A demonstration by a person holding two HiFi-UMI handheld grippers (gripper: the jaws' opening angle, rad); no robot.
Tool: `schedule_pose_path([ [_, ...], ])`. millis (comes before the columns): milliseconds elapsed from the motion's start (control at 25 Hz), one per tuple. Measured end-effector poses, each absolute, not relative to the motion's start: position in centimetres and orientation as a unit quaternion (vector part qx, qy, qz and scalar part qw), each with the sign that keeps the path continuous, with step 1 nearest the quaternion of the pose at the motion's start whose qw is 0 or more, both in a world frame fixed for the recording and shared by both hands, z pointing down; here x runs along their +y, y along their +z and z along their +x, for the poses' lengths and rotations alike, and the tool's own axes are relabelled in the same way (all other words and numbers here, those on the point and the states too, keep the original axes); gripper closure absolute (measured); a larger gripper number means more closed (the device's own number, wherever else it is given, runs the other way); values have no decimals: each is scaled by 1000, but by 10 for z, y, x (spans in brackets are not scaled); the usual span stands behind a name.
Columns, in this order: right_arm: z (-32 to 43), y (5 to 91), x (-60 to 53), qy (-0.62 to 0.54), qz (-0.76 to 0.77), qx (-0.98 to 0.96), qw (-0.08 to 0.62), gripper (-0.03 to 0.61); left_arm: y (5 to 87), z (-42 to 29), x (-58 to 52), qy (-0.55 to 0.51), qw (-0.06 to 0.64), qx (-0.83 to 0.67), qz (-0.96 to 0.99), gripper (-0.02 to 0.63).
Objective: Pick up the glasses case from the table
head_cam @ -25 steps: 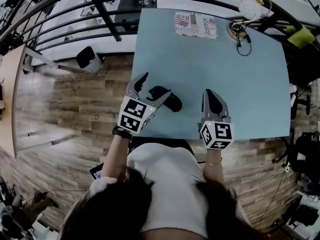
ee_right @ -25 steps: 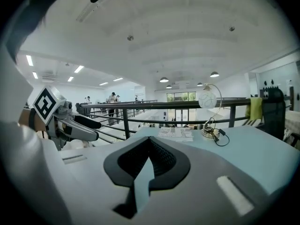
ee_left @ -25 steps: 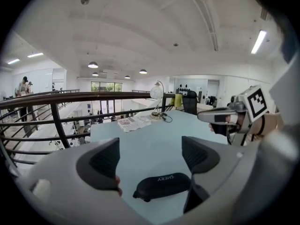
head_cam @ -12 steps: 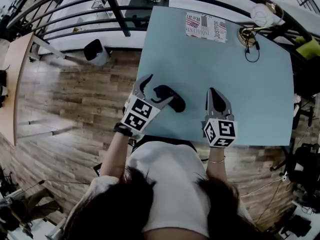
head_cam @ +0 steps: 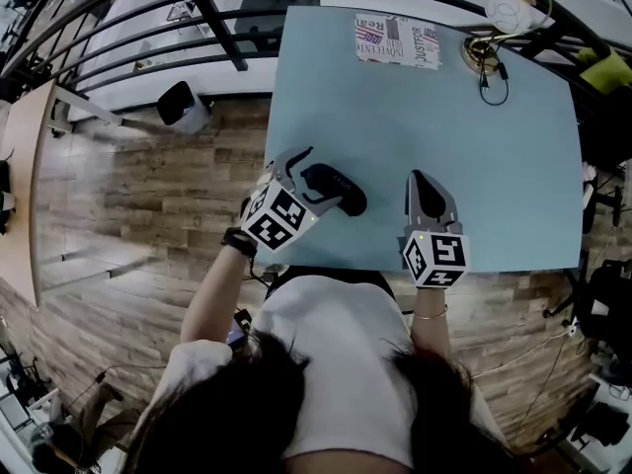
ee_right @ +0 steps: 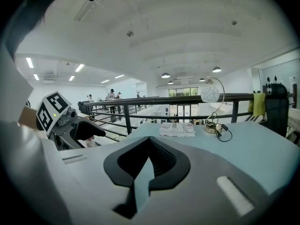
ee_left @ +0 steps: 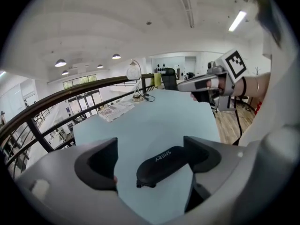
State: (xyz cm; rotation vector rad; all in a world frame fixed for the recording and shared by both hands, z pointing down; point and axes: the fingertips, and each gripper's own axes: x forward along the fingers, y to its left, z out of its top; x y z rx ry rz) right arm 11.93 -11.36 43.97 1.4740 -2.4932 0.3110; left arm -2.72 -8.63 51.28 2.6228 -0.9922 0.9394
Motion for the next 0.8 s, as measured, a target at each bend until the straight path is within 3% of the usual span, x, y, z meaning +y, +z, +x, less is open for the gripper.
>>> schedule_pose_path([
  [800, 155, 463, -102, 140, 551, -812, 134, 577, 590, 18, -67, 456, -5, -59, 888, 146],
])
